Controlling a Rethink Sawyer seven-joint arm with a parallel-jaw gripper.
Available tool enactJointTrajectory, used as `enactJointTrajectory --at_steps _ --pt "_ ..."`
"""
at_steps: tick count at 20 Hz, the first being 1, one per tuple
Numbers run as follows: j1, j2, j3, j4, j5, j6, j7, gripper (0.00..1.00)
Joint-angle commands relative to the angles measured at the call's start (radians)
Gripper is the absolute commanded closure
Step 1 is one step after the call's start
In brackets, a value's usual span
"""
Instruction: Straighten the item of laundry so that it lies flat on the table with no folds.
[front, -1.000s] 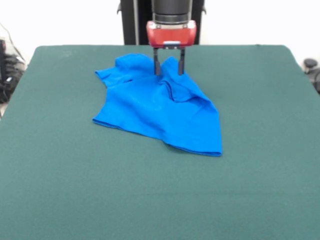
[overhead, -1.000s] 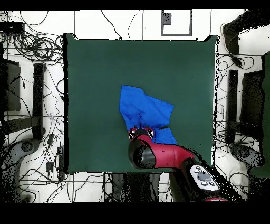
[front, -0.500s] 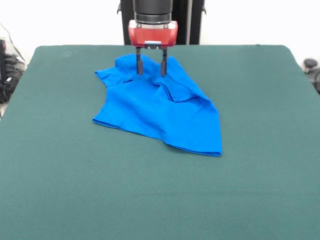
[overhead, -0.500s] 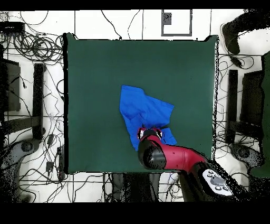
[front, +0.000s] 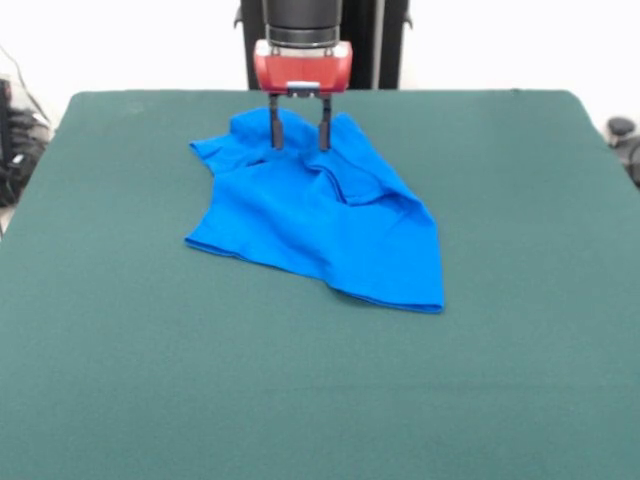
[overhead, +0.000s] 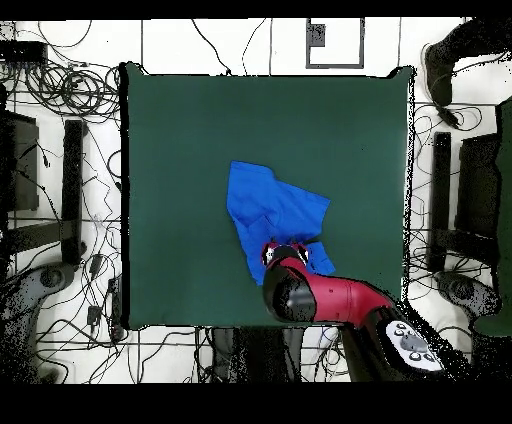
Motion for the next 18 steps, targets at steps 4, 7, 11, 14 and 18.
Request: enactJointTrajectory --at_steps 4,7,11,14,18 --pt "0.051 0.081 0.1 -0.102 -0.012 0.015 0.091 0.0" --pt "0.073 0.088 0.083 -0.112 -0.006 0.003 0.1 0.0" --pt "0.089 0.09 0.068 -0.111 -0.001 -0.011 0.112 0.0" --pt "0.1 0.099 0.064 -0.121 0.002 -0.012 0.115 0.0" --pt "0.106 0.115 0.062 -0.125 0.002 -0.03 0.122 0.0"
